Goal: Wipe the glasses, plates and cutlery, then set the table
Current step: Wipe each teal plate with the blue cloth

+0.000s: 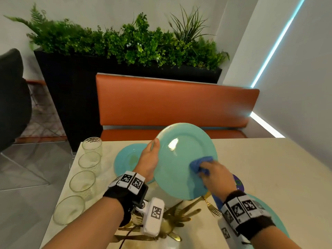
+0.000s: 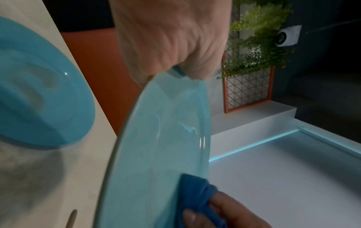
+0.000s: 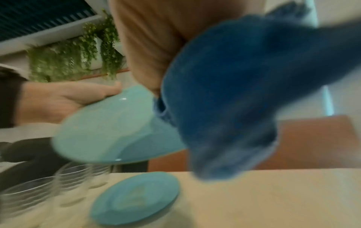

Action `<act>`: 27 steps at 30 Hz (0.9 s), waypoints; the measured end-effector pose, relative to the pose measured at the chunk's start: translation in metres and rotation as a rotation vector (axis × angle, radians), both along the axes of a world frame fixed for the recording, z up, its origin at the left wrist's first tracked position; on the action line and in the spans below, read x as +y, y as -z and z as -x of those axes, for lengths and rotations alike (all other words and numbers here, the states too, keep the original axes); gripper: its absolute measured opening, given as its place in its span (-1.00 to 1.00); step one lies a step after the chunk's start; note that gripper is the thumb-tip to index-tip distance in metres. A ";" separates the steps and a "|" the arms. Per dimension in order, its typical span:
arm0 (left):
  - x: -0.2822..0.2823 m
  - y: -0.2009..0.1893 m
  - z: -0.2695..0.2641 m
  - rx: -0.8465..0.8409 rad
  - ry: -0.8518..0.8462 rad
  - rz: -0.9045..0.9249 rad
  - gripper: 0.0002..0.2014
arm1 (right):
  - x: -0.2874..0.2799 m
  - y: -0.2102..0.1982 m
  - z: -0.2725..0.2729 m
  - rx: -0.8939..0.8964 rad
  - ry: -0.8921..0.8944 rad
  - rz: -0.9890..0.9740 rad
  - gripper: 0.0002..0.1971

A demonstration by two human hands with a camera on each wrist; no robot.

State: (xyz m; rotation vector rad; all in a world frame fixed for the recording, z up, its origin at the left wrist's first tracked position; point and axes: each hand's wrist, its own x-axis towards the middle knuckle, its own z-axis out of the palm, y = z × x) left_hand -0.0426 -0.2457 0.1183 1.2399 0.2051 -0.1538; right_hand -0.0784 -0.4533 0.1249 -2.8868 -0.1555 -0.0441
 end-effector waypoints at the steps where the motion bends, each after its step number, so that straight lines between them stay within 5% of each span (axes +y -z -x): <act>1: -0.001 -0.001 0.001 0.003 0.011 0.000 -0.74 | -0.003 0.001 -0.006 -0.075 0.117 -0.035 -0.72; 4: -0.009 -0.005 0.002 0.000 0.031 -0.003 -0.73 | 0.023 0.004 0.002 -0.149 0.026 -0.199 -0.69; 7: -0.006 -0.006 0.002 -0.012 0.000 -0.005 -0.72 | 0.025 0.016 0.018 0.111 -0.313 -0.060 -0.56; 9: -0.002 -0.003 0.003 0.010 -0.010 -0.024 -0.66 | 0.005 0.007 0.004 0.146 -0.213 -0.002 -0.73; 13: -0.014 -0.004 0.008 0.044 0.012 -0.035 -0.56 | 0.007 -0.003 -0.020 -0.178 0.208 -0.180 -0.72; 16: -0.019 -0.011 0.007 0.012 -0.007 -0.057 -0.63 | 0.042 0.013 -0.003 -0.040 -0.143 -0.259 -0.62; 18: -0.012 -0.010 0.004 0.026 -0.034 -0.033 -0.66 | 0.032 0.015 0.004 0.135 -0.335 -0.114 -0.62; 20: -0.004 -0.005 0.002 0.052 -0.044 -0.033 -0.66 | 0.010 0.003 -0.010 0.158 -0.247 -0.035 -0.77; 24: -0.011 -0.006 0.002 0.036 0.031 -0.078 -0.66 | 0.014 -0.012 -0.031 -0.169 0.227 -0.147 -0.71; 27: -0.015 -0.013 -0.002 -0.010 0.011 -0.127 -0.63 | 0.049 0.002 -0.019 -0.083 -0.067 -0.227 -0.72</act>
